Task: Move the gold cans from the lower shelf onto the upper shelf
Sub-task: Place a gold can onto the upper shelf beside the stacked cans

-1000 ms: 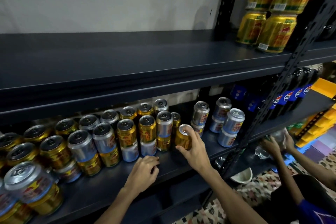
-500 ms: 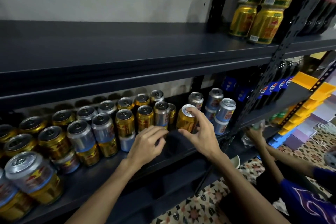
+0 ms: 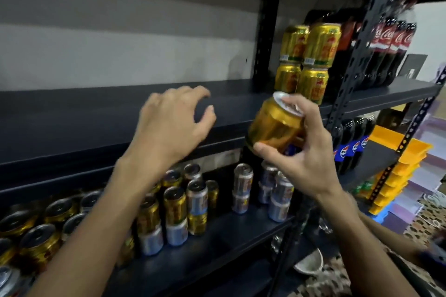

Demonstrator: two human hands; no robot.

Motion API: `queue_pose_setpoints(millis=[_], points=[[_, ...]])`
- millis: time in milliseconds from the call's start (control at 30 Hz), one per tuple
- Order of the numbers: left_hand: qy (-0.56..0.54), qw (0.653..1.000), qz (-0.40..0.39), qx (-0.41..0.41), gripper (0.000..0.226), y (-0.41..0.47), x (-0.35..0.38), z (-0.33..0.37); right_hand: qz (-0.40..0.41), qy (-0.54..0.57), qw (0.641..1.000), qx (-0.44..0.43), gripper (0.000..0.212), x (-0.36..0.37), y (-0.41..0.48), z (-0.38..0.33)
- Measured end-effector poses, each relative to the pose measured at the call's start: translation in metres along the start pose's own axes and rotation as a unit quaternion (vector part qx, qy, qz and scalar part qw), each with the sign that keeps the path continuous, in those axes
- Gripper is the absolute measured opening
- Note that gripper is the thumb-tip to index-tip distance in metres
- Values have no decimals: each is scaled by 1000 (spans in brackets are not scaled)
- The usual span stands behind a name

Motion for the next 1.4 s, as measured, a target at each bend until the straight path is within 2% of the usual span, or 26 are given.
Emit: queue_pose_setpoints(millis=[67,167,367,533,767,933,1067,1400], points=[[63,990,-107,-62,45,9,20,-21,-7,2,1000,10,74,0,29,4],[51,968,-210,-127,56,6,48,-44,-14,-12,999,34,70,10,68,28],[74,941,-299,-142,64,-3,60,-53,-64,-60,990,112,67,40,109,98],[73,936,-313,-141,62,-5,61,-50,-90,-82,979,164,68,53,117,132],[65,935,-315,-150,64,-6,65,-54,-110,-104,972,180,75,61,121,146],[65,935,-313,-155,65,-7,66,-55,-133,-123,966,187,90,64,115,153],[63,935,-311,-158,65,-7,67,-57,-157,-122,960,194,91,65,113,157],[94,925,-332,-162,44,7,73,-56,-162,-169,951,199,94,71,115,157]])
Point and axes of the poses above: each hand's wrist, its own y-axis towards the middle knuckle, its own x-axis out of the palm, z = x × y, the point moved 9 cm from there along y, towards the middle knuckle, and after that the axes turned 8 degrees about z, right-handed, at the moved point
